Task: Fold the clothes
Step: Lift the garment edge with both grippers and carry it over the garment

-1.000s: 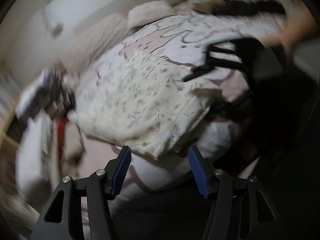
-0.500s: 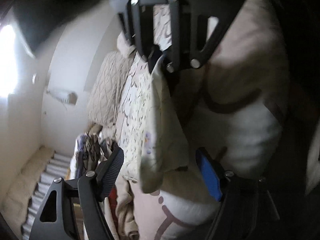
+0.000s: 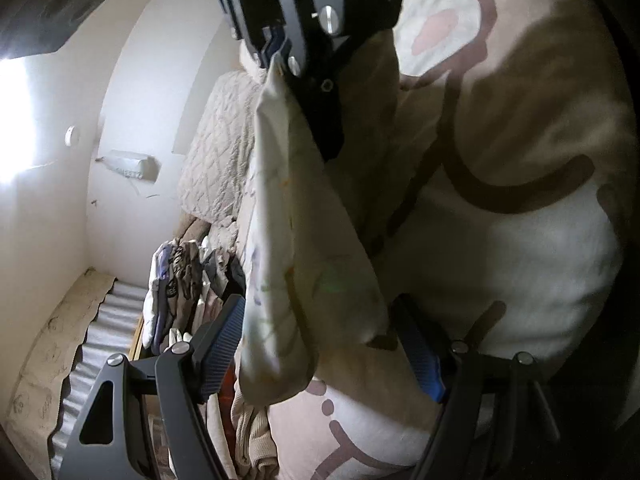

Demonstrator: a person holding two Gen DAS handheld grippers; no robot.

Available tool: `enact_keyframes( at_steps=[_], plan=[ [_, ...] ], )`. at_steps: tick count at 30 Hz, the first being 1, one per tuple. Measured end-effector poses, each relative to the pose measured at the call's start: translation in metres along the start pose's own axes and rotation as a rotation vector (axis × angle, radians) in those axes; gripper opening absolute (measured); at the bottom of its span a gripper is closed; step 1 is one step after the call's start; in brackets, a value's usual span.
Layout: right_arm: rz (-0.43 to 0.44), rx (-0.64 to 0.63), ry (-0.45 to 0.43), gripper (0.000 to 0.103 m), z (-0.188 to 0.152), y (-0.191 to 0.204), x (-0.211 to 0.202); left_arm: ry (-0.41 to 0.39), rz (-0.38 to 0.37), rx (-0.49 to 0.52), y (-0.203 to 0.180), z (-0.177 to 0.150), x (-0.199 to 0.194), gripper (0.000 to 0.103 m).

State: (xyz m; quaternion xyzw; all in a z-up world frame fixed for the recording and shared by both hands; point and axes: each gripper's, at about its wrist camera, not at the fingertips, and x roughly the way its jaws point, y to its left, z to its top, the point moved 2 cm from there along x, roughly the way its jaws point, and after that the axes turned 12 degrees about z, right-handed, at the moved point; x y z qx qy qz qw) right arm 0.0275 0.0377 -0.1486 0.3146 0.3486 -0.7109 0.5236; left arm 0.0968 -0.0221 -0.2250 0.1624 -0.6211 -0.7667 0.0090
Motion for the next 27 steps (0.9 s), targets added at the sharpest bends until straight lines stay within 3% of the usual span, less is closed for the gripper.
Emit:
enact_keyframes(
  at_steps=[1, 2, 11, 12, 13, 15, 21, 23, 25, 27],
  plan=[
    [-0.004, -0.011, 0.004, 0.008, -0.001, 0.002, 0.000, -0.005, -0.017, 0.008, 0.001, -0.001, 0.002, 0.039],
    [-0.008, -0.023, 0.007, 0.008, -0.002, 0.003, 0.001, 0.001, -0.032, 0.009, 0.001, -0.002, 0.003, 0.013],
    [-0.101, -0.068, -0.004, 0.012, -0.027, 0.025, 0.008, -0.054, -0.023, -0.028, 0.015, -0.007, 0.014, 0.013],
    [-0.112, -0.078, -0.001, 0.028, -0.032, 0.028, 0.010, -0.056, -0.018, -0.029, 0.015, -0.007, 0.014, 0.013],
    [-0.123, -0.087, 0.003, 0.054, -0.037, 0.031, 0.013, -0.059, -0.013, -0.031, 0.015, -0.007, 0.015, 0.013],
    [-0.159, -0.139, -0.008, 0.071, -0.048, 0.037, 0.017, -0.072, 0.007, -0.042, 0.017, -0.007, 0.013, 0.013],
    [-0.255, -0.346, -0.013, 0.070, -0.059, 0.049, 0.027, -0.095, 0.047, -0.037, 0.018, -0.009, 0.015, 0.013],
    [-0.286, -0.437, -0.003, 0.066, -0.055, 0.051, 0.030, -0.098, 0.047, -0.034, 0.018, -0.009, 0.016, 0.013],
    [-0.286, -0.492, 0.027, 0.033, -0.049, 0.049, 0.033, -0.102, 0.047, -0.036, 0.021, -0.010, 0.018, 0.012],
    [-0.268, -0.524, 0.062, 0.016, -0.045, 0.045, 0.034, -0.098, 0.045, -0.049, 0.026, -0.011, 0.020, 0.012]
  ],
)
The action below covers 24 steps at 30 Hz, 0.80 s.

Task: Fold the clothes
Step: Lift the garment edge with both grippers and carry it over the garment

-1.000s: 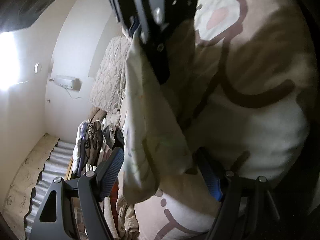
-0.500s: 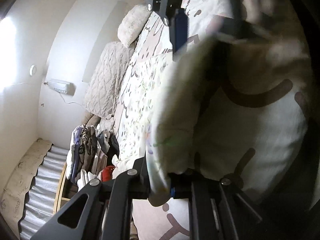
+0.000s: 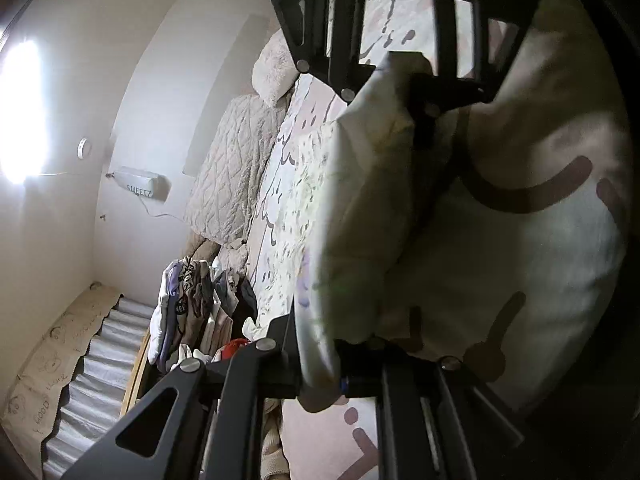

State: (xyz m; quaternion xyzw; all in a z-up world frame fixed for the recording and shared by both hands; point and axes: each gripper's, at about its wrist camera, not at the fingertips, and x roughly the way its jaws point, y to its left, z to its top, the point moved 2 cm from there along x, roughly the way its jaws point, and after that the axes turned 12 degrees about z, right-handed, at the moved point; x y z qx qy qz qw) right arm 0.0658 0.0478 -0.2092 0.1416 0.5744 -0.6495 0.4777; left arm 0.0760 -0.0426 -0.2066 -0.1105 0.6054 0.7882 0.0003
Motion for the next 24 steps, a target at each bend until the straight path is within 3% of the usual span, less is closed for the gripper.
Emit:
enact_keyframes(
  at_steps=[5, 9, 14, 17, 19, 22, 24],
  plan=[
    [0.039, -0.024, 0.043, 0.010, 0.005, -0.015, -0.009, 0.029, -0.037, -0.109, 0.028, 0.004, 0.005, 0.012],
    [0.095, 0.077, 0.065, 0.008, 0.010, -0.040, -0.023, 0.060, -0.129, -0.254, 0.056, 0.006, 0.005, 0.012],
    [0.104, 0.177, 0.054, 0.007, 0.009, -0.051, -0.046, 0.051, -0.243, -0.319, 0.072, 0.008, -0.010, 0.012],
    [0.140, 0.221, 0.044, 0.007, 0.007, -0.045, -0.069, 0.040, -0.346, -0.376, 0.071, 0.018, -0.049, 0.012],
    [0.209, 0.281, 0.032, 0.006, 0.007, -0.040, -0.090, 0.034, -0.424, -0.390, 0.071, 0.027, -0.080, 0.012],
    [0.313, 0.336, 0.034, 0.007, 0.007, -0.035, -0.121, 0.053, -0.651, -0.456, 0.091, 0.036, -0.107, 0.012],
    [0.381, 0.356, 0.036, 0.006, 0.009, -0.031, -0.144, 0.070, -0.724, -0.458, 0.096, 0.044, -0.118, 0.012]
  ],
)
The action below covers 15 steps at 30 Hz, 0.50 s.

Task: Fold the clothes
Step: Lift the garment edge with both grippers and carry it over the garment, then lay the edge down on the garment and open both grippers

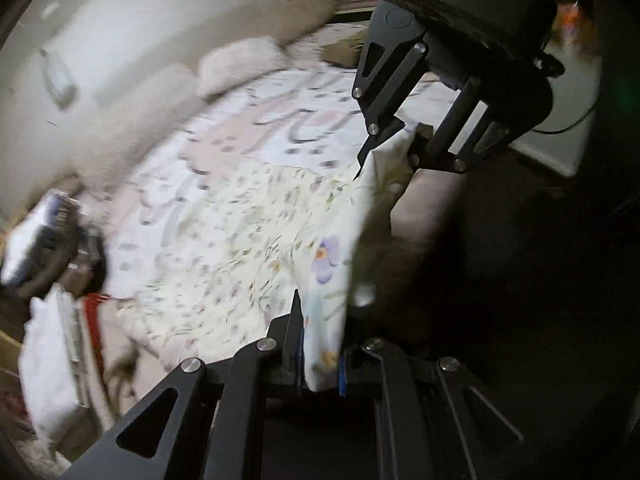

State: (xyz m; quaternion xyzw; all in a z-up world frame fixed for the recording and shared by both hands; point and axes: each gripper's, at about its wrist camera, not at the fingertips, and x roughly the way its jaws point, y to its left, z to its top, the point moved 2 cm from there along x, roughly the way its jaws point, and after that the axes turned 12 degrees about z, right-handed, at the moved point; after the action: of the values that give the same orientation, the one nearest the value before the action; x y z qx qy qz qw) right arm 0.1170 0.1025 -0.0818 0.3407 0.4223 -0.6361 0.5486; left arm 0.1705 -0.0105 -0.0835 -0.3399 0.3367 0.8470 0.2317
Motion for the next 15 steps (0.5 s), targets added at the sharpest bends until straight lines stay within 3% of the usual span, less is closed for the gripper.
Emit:
enact_keyframes(
  at_steps=[3, 7, 12, 15],
  plan=[
    [0.091, 0.043, 0.013, 0.006, -0.003, 0.011, -0.017, 0.063, -0.088, -0.007, 0.004, 0.006, -0.003, 0.012],
    [0.141, 0.135, 0.028, 0.006, -0.006, 0.005, -0.012, 0.070, -0.080, -0.029, 0.028, 0.016, 0.022, 0.012],
    [0.074, 0.240, 0.007, 0.006, 0.012, -0.069, -0.003, 0.109, -0.054, -0.135, 0.076, 0.041, 0.061, 0.012],
    [0.075, 0.307, 0.013, 0.007, 0.024, -0.123, 0.011, 0.172, -0.088, -0.196, 0.109, 0.051, 0.098, 0.012]
  ],
)
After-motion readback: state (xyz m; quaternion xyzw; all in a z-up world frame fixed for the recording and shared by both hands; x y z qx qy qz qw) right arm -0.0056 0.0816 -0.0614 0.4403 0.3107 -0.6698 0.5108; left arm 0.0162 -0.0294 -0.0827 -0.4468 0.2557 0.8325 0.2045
